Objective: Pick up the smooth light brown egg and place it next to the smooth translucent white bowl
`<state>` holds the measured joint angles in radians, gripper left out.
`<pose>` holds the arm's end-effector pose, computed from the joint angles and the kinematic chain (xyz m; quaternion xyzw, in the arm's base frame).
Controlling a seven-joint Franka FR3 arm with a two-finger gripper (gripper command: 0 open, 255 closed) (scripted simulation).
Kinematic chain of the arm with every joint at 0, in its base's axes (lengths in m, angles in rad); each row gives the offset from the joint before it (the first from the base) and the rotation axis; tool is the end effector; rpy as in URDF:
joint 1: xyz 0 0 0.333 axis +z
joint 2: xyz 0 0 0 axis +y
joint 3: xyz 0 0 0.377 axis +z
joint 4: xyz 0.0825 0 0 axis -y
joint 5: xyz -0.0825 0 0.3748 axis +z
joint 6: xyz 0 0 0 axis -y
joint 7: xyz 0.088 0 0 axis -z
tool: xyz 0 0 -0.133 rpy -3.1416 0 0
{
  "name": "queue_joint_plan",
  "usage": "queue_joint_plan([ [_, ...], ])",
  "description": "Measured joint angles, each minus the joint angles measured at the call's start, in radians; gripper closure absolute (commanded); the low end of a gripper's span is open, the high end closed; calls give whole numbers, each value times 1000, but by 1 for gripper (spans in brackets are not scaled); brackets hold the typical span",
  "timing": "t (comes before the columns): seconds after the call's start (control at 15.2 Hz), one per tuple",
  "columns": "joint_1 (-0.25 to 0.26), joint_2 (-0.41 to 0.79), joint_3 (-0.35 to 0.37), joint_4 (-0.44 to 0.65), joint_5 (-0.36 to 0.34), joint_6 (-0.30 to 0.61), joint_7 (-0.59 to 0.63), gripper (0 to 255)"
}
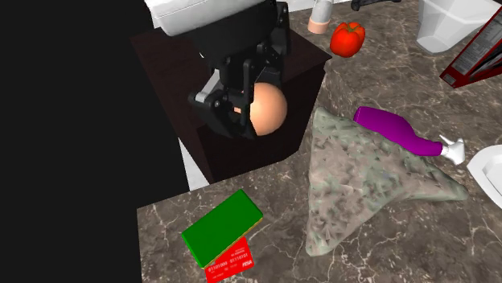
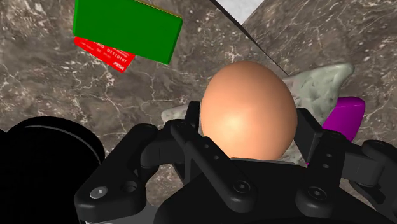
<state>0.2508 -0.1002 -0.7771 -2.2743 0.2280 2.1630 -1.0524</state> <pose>0.4280 -0.2387 0.4257 -0.9720 -0.1961 -0.0752 0.1058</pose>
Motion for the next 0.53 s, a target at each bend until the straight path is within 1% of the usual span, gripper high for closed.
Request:
queue_joint_plan([
  [0.07, -1, -10, 3, 4, -10, -10, 11, 255],
  [0.26, 13, -57, 41, -27, -41, 0, 82, 255],
  [0.53, 45, -111, 118, -95, -65, 48, 202, 255],
])
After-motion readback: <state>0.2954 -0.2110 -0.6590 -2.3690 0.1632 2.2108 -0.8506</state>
